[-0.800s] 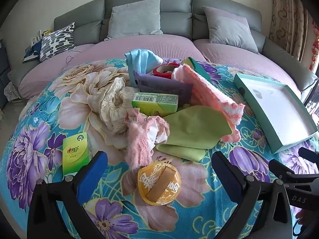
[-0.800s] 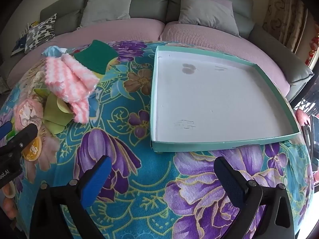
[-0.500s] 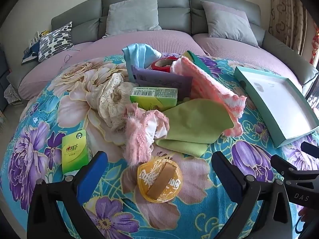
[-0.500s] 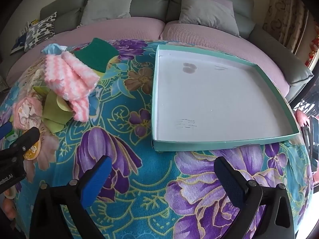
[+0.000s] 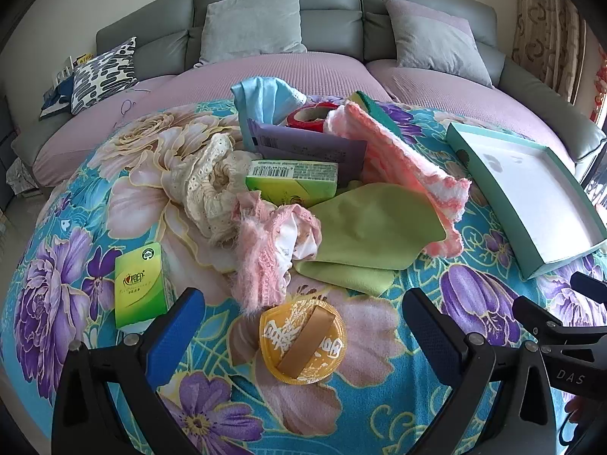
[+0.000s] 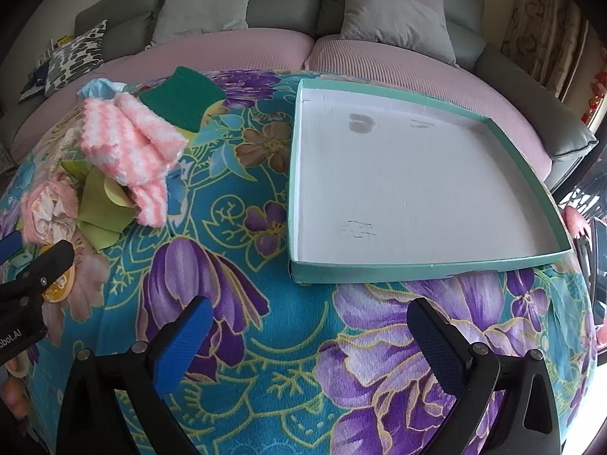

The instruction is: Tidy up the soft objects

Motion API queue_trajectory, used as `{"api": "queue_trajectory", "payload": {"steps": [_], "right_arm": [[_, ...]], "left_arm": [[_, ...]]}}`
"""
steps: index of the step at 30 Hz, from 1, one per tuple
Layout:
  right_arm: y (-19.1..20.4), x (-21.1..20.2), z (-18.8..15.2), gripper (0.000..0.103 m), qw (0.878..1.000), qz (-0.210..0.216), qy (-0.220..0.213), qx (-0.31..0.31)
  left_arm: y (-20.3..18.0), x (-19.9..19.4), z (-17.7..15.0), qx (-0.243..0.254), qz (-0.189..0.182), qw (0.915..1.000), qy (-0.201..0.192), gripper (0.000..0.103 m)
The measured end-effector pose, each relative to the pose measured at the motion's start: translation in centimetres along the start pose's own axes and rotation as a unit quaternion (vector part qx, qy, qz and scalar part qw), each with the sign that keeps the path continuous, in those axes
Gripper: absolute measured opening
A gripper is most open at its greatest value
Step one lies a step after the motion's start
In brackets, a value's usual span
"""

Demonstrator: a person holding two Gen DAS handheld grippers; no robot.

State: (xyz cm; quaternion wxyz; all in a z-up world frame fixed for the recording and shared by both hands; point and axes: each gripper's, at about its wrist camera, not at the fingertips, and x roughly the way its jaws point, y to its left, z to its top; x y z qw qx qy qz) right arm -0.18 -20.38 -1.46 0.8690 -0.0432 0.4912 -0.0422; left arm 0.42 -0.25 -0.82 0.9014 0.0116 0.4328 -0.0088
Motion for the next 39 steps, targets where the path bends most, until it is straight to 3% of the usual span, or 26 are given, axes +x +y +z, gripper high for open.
{"api": "queue_trajectory", "payload": {"steps": [39], "right_arm": [[0.23, -0.03, -0.34, 0.103, 1.0, 0.0, 0.004, -0.001]], "left_arm": [[-0.01, 0.23, -0.29, 0.005, 0.011, 0.9999, 0.006, 0.103]]}}
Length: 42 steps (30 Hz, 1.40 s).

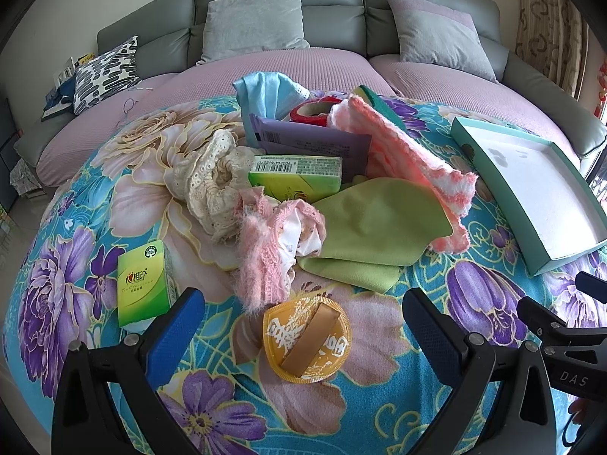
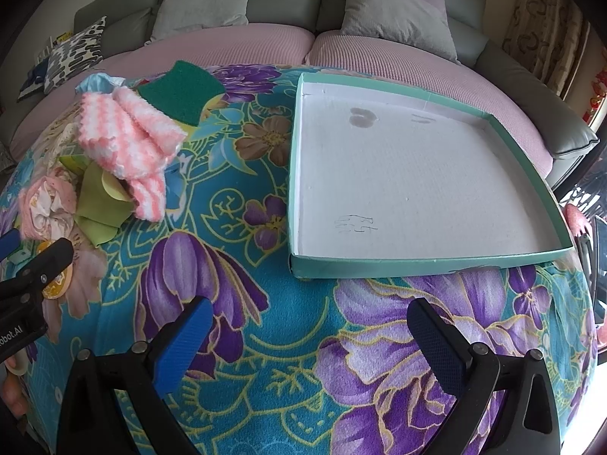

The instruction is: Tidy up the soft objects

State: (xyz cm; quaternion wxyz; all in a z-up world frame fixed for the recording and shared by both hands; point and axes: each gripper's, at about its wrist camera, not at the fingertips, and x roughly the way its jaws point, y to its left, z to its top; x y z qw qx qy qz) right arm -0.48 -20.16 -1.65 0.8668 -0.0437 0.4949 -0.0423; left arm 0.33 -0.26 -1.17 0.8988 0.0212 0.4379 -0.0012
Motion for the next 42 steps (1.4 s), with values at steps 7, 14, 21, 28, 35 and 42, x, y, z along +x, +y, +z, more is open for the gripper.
{"api": "queue_trajectory", "payload": {"steps": [7, 14, 21, 28, 35, 42], "right_arm": [[0.0, 0.0, 0.0, 0.103, 1.0, 0.0, 0.0, 0.0], [0.0, 0.0, 0.0, 0.103, 1.0, -0.001, 0.001, 0.001], [0.3, 0.1, -0.2, 0.103, 1.0, -0.001, 0.002, -0.002], [0.4, -0.7, 0.2, 0.103, 1.0, 0.006, -0.016, -0.004], [4.0, -2.1, 0.4, 0.103, 0.996, 0.062, -0.044, -0.037], [9.5, -3.0, 0.6, 0.103, 0.987, 0.126, -0.059, -0.079]], "left_arm": [[0.0, 0.0, 0.0, 0.0, 0.0, 1.0, 0.0, 0.103], [0.0, 0.0, 0.0, 0.001, 0.0, 1.0, 0.0, 0.103], [0.5, 0.1, -0.3, -0.002, -0.007, 1.0, 0.004, 0.103], [1.5, -0.1, 0.3, -0.011, -0.005, 0.9999, 0.005, 0.103], [7.6, -2.0, 0.6, -0.112, 0.037, 0.9926, -0.027, 0.103], [12.8, -2.5, -0.1, -0.191, 0.058, 0.9791, -0.04, 0.103]]}}
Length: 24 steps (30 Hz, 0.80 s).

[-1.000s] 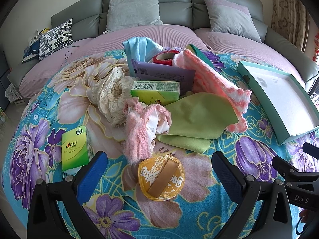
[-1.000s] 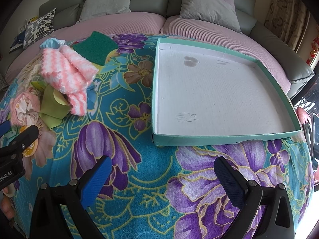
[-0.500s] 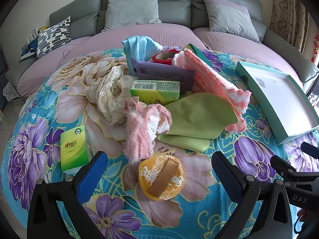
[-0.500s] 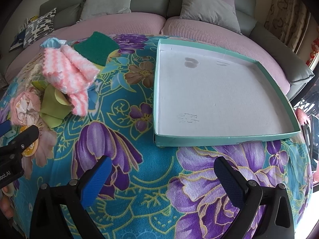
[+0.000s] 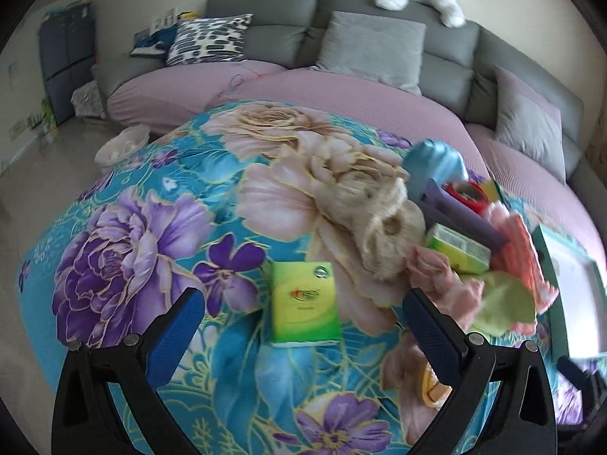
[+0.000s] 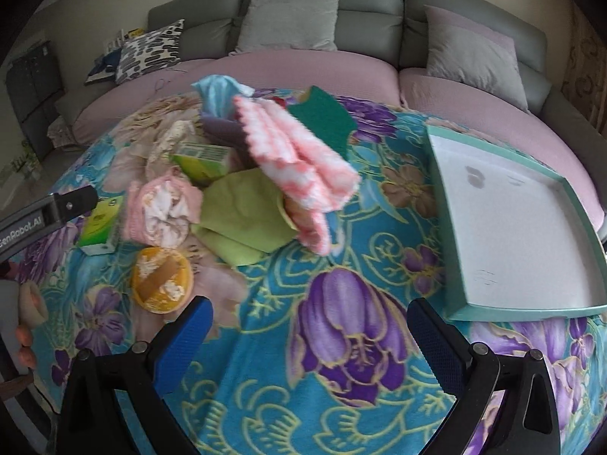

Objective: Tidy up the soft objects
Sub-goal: 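Grasp the green tissue pack with the left gripper while the right gripper grasps the round orange package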

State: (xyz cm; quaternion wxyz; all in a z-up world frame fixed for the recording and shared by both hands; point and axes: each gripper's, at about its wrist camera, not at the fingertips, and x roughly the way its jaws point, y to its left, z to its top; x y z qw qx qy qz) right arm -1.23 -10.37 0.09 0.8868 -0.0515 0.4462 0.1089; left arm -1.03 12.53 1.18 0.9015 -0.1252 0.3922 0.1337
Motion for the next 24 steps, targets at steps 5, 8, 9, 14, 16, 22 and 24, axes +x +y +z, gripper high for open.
{"api": "queue_trajectory", "payload": {"steps": [5, 8, 9, 14, 16, 22, 24], "right_arm": [[3.4, 0.7, 0.3, 0.103, 0.999, 0.033, -0.002, -0.023], [4.5, 1.4, 0.4, 0.103, 0.999, 0.038, 0.001, -0.031], [4.7, 1.6, 0.5, 0.103, 0.999, 0.037, 0.003, -0.031], [5.6, 2.5, 0.7, 0.103, 0.999, 0.044, 0.009, -0.03], [6.0, 2.9, 0.8, 0.103, 0.998, 0.044, 0.012, -0.034], [6.9, 3.3, 0.9, 0.101, 0.998, 0.049, 0.012, -0.037], [7.1, 3.5, 0.9, 0.095, 0.998, 0.049, 0.012, -0.038]], "left_arm": [[1.7, 0.3, 0.0, -0.027, -0.019, 0.9993, -0.017, 0.103], [2.0, 0.5, 0.0, -0.025, -0.02, 0.9993, -0.021, 0.103], [2.0, 0.5, -0.1, -0.025, -0.02, 0.9993, -0.021, 0.103], [2.6, 1.1, -0.2, -0.033, -0.024, 0.999, -0.016, 0.103], [2.6, 1.2, -0.2, -0.032, -0.023, 0.9991, -0.018, 0.103], [1.8, 1.5, -0.4, -0.018, -0.033, 0.9991, -0.019, 0.103], [1.6, 1.8, -0.5, -0.013, -0.032, 0.9993, -0.016, 0.103]]}}
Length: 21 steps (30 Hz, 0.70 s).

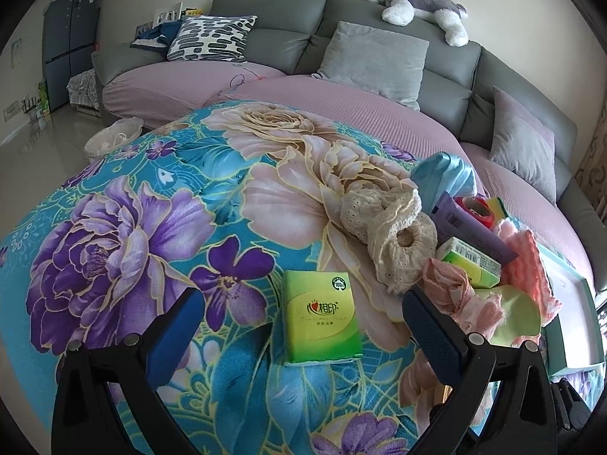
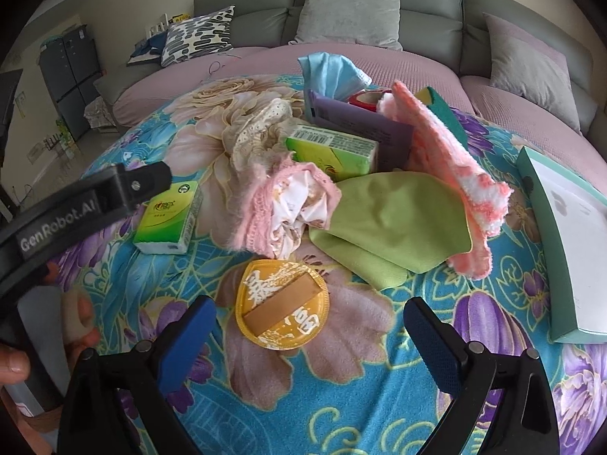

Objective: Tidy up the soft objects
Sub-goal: 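Grasp the green tissue pack with the left gripper while the right gripper grasps the round orange package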

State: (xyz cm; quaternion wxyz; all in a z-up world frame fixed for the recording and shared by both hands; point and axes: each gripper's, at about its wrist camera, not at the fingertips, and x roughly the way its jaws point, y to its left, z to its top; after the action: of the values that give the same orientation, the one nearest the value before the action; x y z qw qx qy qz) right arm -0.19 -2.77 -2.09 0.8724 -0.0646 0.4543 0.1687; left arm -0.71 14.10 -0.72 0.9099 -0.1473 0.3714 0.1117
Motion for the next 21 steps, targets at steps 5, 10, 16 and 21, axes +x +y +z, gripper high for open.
{"api": "queue_trajectory", "payload": {"steps": [5, 10, 16, 21], "right_arm": [[0.2, 0.4, 0.1, 0.089, 1.0, 0.003, 0.007, -0.003], [0.4, 0.8, 0.2, 0.086, 1.0, 0.004, 0.013, -0.007], [0.4, 1.1, 0.1, 0.074, 1.0, 0.011, 0.022, -0.008], [0.4, 1.0, 0.0, 0.059, 0.999, 0.023, 0.025, -0.011]], "left_arm": [[-0.3, 1.3, -0.3, 0.006, 0.0, 0.9998, 0.021, 0.103], [-1.3, 2.3, -0.7, 0.042, 0.026, 0.9982, 0.035, 0.103], [-0.6, 3.1, -0.8, 0.03, 0.037, 0.9971, 0.059, 0.103], [-0.8, 3.0, -0.9, 0.035, 0.029, 0.9968, 0.066, 0.097]]}}
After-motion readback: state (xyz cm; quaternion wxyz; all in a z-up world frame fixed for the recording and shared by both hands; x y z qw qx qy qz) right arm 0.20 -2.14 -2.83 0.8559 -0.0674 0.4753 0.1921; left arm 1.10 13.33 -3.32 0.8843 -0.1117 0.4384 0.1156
